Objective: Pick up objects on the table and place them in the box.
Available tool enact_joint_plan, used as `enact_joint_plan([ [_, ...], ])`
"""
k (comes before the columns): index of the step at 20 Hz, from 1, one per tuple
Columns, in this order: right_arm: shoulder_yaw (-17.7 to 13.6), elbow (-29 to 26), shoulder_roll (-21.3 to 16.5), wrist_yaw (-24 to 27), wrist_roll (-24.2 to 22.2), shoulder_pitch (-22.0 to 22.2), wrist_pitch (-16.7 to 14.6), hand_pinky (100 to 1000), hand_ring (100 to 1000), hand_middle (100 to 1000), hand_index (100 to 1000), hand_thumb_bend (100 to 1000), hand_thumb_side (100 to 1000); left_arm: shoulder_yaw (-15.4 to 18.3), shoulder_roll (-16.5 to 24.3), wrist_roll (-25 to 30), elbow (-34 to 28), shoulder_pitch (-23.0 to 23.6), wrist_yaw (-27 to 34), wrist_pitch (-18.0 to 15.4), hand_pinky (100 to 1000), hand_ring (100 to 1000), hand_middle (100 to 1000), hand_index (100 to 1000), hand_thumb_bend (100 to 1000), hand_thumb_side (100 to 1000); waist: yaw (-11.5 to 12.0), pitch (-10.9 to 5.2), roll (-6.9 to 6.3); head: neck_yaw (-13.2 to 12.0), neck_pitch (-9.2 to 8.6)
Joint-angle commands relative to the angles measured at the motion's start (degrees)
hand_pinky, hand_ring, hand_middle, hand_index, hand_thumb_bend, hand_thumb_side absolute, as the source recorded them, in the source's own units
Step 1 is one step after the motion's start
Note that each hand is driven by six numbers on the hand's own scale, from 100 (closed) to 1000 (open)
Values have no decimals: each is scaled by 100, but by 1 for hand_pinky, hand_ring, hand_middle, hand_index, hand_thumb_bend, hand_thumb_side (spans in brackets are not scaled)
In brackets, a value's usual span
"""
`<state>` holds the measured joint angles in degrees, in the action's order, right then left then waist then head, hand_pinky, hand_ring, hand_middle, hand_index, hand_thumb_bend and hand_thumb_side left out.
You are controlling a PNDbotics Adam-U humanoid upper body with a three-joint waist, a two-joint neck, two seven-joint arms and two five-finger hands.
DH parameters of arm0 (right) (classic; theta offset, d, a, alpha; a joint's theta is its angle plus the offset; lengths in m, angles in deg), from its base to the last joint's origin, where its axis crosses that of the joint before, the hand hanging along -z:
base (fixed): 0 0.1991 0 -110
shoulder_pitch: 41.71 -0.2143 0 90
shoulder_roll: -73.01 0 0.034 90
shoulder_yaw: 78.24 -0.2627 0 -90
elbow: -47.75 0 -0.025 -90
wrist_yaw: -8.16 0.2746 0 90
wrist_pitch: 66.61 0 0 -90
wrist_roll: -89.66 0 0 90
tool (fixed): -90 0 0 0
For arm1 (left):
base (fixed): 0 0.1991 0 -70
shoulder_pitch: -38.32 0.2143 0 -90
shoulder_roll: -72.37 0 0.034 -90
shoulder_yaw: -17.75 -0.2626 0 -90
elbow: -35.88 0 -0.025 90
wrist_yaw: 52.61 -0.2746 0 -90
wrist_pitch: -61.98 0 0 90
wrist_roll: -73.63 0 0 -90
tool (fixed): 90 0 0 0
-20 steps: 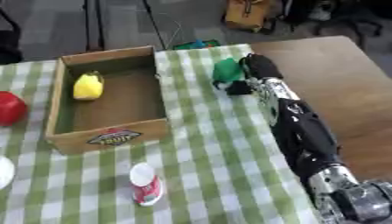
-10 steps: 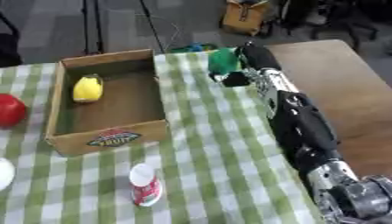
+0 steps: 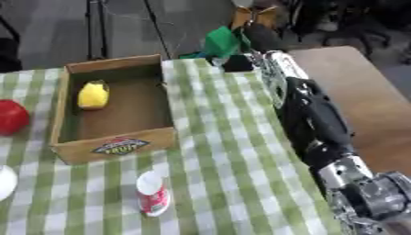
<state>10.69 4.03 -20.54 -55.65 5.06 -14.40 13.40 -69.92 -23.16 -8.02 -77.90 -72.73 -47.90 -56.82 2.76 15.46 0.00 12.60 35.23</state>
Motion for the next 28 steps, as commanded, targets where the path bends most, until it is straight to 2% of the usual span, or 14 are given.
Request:
enact_joint_plan([
  [1,100,-242,-113,153,-61,-274,-140,773,690,343,434,309,744,15,75,2,-81,-31,47,28,444,618,664,724,100,983,21,-164,19,43,48],
  [8,186,-315,173,249,-149,-613,-212,771,686,342,434,310,752,-5,70,26,-81,-35,90,49,445,618,664,723,100,982,92,-203,56,109,62],
  [14,211,-349,672,141,-261,-789,-214,770,682,348,431,318,747,-45,43,72,-81,-68,128,47,443,618,666,724,100,983,238,-176,60,254,48],
  [28,205,-294,1328,-376,-397,-644,-252,775,681,347,428,328,724,-76,-13,140,-81,-137,174,45,441,618,668,723,100,986,417,-77,56,351,4],
])
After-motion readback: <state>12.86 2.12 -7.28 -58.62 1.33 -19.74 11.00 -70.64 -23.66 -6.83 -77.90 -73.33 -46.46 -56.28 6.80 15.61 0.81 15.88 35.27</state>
